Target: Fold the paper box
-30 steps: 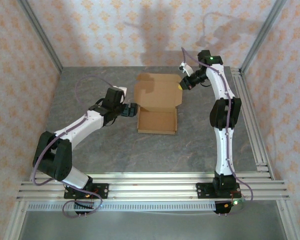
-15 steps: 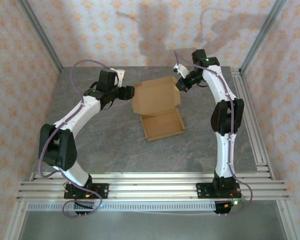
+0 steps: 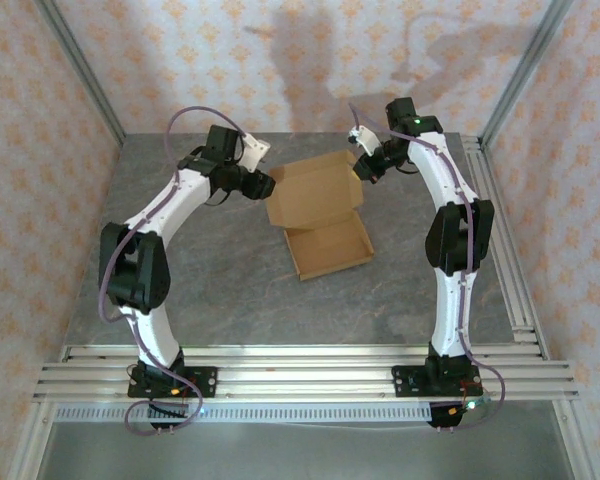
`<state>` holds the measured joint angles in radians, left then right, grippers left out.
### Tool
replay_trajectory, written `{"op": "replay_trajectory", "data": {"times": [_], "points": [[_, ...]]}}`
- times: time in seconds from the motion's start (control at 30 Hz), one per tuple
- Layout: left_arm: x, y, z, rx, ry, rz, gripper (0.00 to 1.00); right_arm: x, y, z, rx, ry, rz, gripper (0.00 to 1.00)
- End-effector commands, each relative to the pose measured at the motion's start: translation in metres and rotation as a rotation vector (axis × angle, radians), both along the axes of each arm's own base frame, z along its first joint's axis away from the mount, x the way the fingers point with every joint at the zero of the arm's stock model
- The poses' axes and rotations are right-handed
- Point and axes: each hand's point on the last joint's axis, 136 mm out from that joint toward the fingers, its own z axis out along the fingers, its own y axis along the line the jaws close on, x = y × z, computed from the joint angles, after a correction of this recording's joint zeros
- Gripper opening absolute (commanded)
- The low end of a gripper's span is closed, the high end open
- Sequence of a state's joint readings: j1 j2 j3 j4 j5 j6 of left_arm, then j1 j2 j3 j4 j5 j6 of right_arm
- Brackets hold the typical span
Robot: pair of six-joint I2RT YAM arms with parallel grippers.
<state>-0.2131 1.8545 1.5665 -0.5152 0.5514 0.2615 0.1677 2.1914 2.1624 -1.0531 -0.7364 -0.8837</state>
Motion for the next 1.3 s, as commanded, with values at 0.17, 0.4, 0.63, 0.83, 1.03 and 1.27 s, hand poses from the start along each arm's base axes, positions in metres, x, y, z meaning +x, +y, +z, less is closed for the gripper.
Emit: {"op": "replay_trajectory", "data": {"times": [0.17,0.4,0.63,0.83,1.03,1.27], "points": [[-0.002,0.001,-0.005,0.029,0.038,-0.068,0.16,0.003,-0.003,0.015,0.002,-0.044,-0.003,0.0],[-0.008,0.0,-0.006,0.039,0.047,-0.103,0.27,0.005,-0.008,0.015,-0.007,-0.038,-0.014,0.0],[-0.01,-0.003,-0.017,0.04,0.098,-0.141,0.26,0.007,-0.007,0.015,0.01,-0.031,-0.015,0.0],[-0.011,-0.003,-0.017,0.041,0.108,-0.146,0.05,0.007,-0.006,0.018,0.015,-0.031,-0.018,0.0],[-0.009,-0.003,-0.013,0.039,0.105,-0.132,0.0,0.009,-0.005,0.022,0.03,-0.029,-0.046,0.0],[0.013,0.003,0.016,0.001,0.03,0.017,0.0,0.02,-0.002,0.038,0.053,-0.16,-0.203,0.0]]}}
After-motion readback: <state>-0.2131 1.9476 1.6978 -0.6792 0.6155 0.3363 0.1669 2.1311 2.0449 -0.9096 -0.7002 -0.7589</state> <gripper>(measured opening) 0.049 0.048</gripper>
